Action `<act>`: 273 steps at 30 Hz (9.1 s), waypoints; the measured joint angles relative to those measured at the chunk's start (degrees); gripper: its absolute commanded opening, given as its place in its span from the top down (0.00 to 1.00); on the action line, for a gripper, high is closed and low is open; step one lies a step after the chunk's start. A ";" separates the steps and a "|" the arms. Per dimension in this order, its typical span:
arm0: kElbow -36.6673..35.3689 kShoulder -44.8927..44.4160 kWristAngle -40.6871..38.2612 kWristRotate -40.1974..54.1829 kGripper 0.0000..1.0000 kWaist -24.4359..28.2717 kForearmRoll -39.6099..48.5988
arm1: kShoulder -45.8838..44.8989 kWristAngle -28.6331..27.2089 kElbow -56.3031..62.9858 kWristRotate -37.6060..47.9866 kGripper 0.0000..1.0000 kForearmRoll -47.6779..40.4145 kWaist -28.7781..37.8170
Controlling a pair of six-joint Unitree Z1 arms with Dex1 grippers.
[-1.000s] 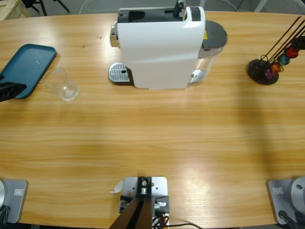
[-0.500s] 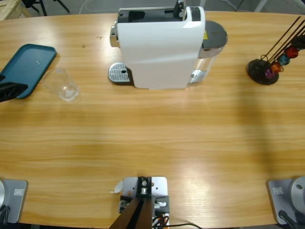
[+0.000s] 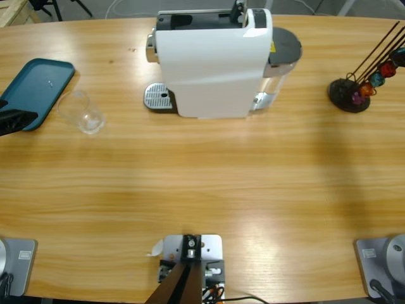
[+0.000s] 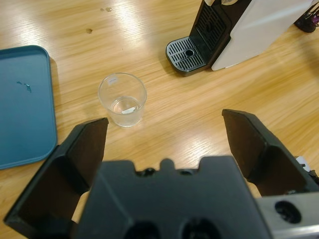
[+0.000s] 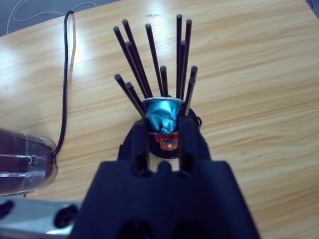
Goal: Pour coffee
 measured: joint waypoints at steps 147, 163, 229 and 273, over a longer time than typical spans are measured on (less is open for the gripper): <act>1.03 0.53 -2.23 2.70 0.04 0.00 -1.55 | 14.93 15.43 -72.31 -41.21 1.00 51.97 44.53; 3.33 -0.55 -2.09 3.16 0.04 -0.01 -4.79 | 1.76 2.76 -40.82 -17.29 1.00 21.01 39.48; 3.32 -2.02 -2.25 3.61 0.05 -0.01 -4.04 | 35.20 -3.81 -52.70 -17.81 1.00 11.33 46.65; 4.31 9.08 7.73 3.33 0.05 -0.07 -15.23 | -12.27 9.49 -13.82 -12.91 0.00 29.25 47.65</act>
